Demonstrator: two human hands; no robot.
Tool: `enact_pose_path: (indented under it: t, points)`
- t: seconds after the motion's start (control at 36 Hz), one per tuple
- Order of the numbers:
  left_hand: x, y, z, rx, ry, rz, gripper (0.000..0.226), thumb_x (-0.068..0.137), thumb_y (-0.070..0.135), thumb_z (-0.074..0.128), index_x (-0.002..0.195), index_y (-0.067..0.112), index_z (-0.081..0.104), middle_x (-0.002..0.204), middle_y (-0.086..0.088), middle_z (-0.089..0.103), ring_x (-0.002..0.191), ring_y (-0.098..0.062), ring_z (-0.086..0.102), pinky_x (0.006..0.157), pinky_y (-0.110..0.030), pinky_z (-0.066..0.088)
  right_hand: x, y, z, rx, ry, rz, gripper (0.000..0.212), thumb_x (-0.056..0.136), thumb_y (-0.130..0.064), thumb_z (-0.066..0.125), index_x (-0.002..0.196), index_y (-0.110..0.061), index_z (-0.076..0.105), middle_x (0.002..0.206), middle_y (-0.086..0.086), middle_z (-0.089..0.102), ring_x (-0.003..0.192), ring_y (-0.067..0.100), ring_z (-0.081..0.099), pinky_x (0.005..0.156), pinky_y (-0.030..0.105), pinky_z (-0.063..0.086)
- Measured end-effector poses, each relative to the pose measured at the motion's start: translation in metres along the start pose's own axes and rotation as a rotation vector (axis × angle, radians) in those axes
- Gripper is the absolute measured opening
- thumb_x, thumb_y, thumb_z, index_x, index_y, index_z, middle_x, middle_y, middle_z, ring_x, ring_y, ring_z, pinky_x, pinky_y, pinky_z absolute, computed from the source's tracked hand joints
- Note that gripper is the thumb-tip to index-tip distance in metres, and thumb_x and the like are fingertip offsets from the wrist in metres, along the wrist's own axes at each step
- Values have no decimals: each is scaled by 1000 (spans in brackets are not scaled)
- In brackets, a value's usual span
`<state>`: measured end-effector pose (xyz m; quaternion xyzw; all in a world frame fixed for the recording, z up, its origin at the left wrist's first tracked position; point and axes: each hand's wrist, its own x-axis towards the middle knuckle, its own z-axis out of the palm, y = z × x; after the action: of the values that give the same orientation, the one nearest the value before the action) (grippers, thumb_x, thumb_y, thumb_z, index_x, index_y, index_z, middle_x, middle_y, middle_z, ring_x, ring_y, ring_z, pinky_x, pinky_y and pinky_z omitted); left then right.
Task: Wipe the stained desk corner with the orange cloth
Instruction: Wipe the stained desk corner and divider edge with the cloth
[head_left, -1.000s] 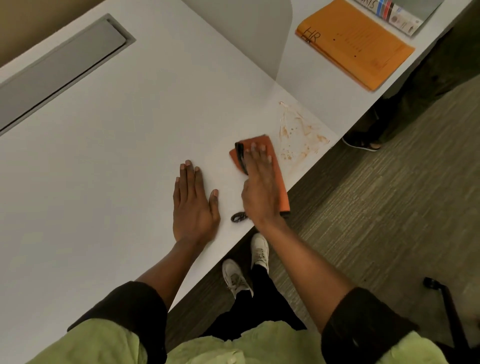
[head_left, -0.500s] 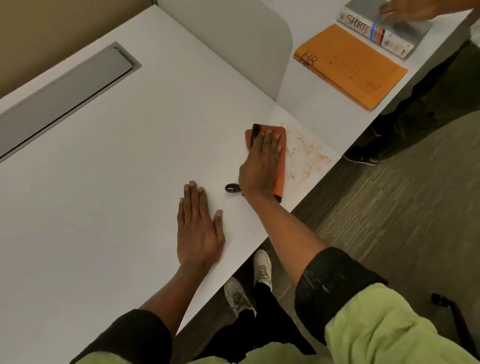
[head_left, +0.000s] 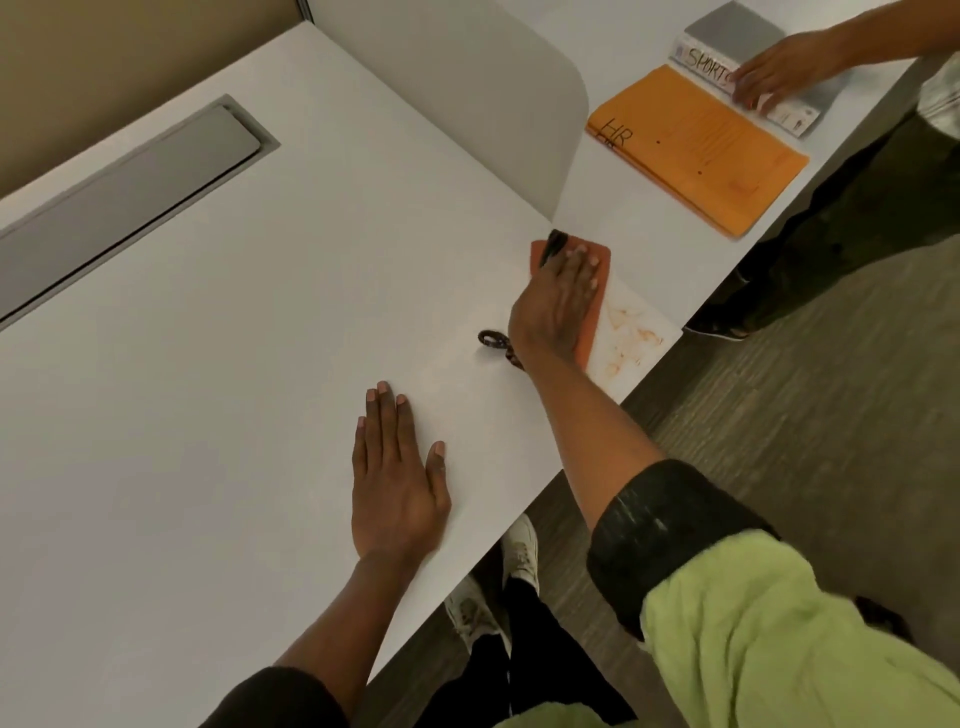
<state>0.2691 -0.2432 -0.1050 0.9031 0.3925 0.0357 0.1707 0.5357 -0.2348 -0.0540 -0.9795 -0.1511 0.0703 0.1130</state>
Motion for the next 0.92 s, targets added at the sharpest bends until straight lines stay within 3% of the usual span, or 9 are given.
enact_pose_path:
  t: [0.25, 0.36, 0.44, 0.56, 0.69, 0.81, 0.92]
  points:
    - [-4, 2, -2, 9, -4, -11, 72, 116, 44, 29, 176, 10, 7, 186, -5, -5, 172, -16, -13, 138, -35, -5, -4, -17, -10, -82, -154, -14, 64, 106, -11, 41, 158, 12, 11, 167, 34, 8, 157, 48, 7, 129, 55, 12]
    - [-5, 3, -4, -1, -10, -8, 72, 116, 45, 27, 176, 10, 9, 186, -4, -5, 171, -15, -13, 139, -38, -2, 29, -3, -33, -93, -165, 26, 51, 103, -12, 44, 153, -2, 38, 162, 30, 29, 153, 45, 24, 128, 50, 20]
    - [-6, 4, -4, -7, -14, -11, 72, 116, 46, 26, 176, 11, 8, 186, -4, -6, 171, -14, -14, 140, -41, 2, 32, 8, -42, -52, -218, 109, 51, 99, -13, 56, 149, -8, 46, 162, 32, 26, 154, 48, 20, 126, 55, 25]
    - [-5, 4, -3, -3, -6, -13, 73, 116, 47, 26, 177, 11, 8, 186, -3, -6, 171, -14, -14, 140, -41, 3, 6, 4, -34, -49, -256, 112, 62, 101, -11, 53, 157, -1, 30, 164, 39, 12, 155, 53, 11, 126, 61, 21]
    - [-5, 2, 0, -9, 18, -8, 73, 115, 47, 28, 177, 12, 8, 186, -1, -6, 172, -14, -11, 140, -39, 1, -63, -17, -2, -85, -159, -131, 69, 103, -12, 44, 156, 16, 10, 165, 40, 7, 156, 53, 6, 128, 58, 16]
    - [-5, 2, 2, -8, 17, -7, 73, 116, 48, 27, 177, 13, 7, 186, -1, -6, 172, -15, -11, 139, -38, 0, -95, -3, 7, -76, -182, -237, 71, 102, -9, 49, 158, 12, 10, 167, 36, 7, 157, 48, 5, 129, 55, 16]
    - [-5, 2, 0, 0, 7, -3, 73, 116, 47, 27, 177, 13, 6, 186, -2, -7, 172, -15, -12, 140, -39, 0, -126, 36, 8, -104, -172, -342, 63, 104, -10, 35, 160, 8, 10, 168, 33, 8, 158, 45, 7, 129, 53, 17]
